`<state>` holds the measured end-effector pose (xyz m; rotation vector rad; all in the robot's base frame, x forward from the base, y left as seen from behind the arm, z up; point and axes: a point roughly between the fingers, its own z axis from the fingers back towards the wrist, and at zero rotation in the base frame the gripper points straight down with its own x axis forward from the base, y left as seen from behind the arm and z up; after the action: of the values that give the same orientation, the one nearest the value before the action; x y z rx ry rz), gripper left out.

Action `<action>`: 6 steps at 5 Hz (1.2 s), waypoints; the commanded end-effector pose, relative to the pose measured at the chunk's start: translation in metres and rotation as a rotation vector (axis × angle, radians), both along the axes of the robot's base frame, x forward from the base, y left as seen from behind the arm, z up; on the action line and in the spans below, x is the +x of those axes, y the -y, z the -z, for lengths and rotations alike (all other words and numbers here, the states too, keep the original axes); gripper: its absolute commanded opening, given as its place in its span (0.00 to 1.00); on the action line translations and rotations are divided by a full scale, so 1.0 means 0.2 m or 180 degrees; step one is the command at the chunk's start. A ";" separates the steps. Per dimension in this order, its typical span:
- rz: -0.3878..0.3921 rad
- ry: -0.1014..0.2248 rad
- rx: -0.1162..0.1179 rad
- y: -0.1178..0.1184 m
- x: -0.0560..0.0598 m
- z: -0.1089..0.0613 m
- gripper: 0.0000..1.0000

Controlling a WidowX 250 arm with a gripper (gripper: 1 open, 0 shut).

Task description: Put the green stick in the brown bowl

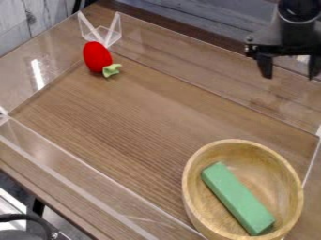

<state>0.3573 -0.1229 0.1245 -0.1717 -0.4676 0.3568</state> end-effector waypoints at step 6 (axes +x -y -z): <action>0.0428 0.0275 0.0129 -0.12 -0.01 -0.08 1.00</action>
<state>0.3459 -0.0977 0.1160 -0.1543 -0.4729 0.2077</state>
